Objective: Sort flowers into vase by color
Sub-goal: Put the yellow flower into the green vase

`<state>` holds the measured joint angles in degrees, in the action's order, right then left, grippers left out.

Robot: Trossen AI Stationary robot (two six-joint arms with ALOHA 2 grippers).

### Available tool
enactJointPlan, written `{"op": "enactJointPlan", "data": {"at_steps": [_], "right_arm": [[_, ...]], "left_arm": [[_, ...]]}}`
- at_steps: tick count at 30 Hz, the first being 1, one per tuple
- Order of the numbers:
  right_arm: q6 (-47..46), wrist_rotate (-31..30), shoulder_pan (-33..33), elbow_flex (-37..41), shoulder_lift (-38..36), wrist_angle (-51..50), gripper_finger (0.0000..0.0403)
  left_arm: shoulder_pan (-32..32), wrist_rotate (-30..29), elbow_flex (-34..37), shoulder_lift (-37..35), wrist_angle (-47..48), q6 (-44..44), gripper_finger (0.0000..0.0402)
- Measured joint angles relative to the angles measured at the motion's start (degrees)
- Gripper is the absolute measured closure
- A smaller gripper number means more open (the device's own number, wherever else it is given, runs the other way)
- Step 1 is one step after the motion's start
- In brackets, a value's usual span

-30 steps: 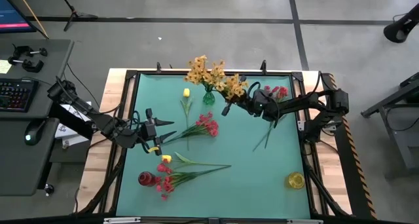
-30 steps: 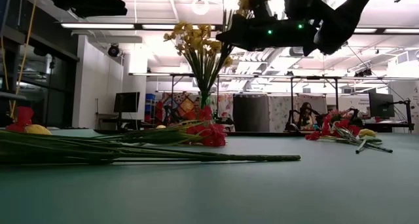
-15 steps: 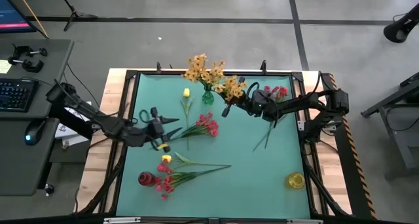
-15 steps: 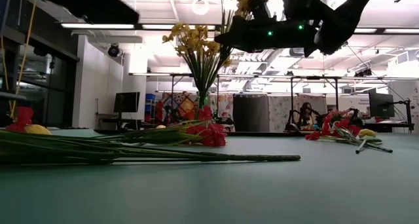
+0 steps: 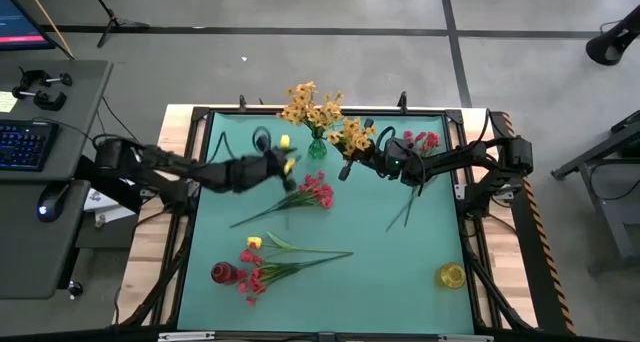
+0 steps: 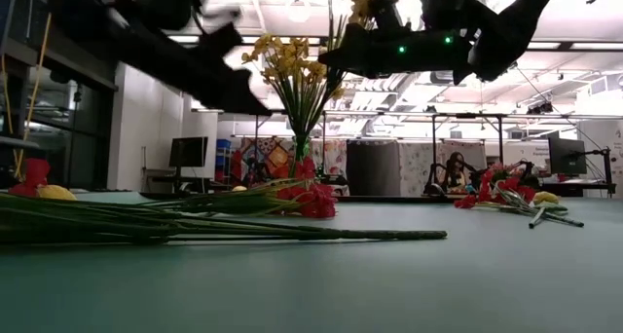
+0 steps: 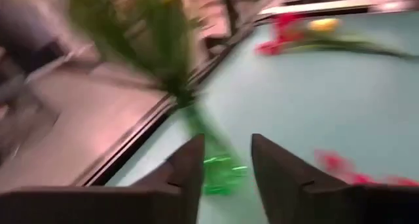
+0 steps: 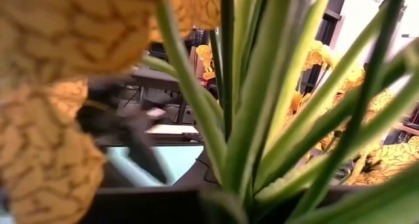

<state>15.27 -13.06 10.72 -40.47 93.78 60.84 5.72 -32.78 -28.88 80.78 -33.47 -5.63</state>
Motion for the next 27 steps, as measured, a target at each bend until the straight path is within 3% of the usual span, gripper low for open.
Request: {"op": "enactJointPlan", "data": {"at_steps": [3, 5, 10, 17, 27], "right_arm": [[0.00, 0.00, 0.00, 0.00, 0.00, -0.15, 0.0403], [0.00, 0.00, 0.00, 0.00, 0.00, -0.22, 0.0403], [-0.02, 0.01, -0.02, 0.00, 0.00, -0.39, 0.0403], [-0.44, 0.00, -0.02, 0.00, 0.00, -0.39, 0.0403], [-1.12, 0.26, -0.24, 0.00, 0.02, -0.48, 0.0403]], "left_arm": [[7.81, 3.22, 0.00, 2.09, -0.38, 4.48, 0.0373], [11.95, 4.30, 0.00, 3.39, -0.57, 7.58, 0.0391], [18.49, 14.72, -0.02, 8.56, -8.17, 10.09, 0.0400], [20.96, 25.00, -3.50, 17.21, -17.49, 10.52, 0.0401], [21.76, 27.80, -11.08, 26.11, -17.20, 8.95, 0.0401]]}}
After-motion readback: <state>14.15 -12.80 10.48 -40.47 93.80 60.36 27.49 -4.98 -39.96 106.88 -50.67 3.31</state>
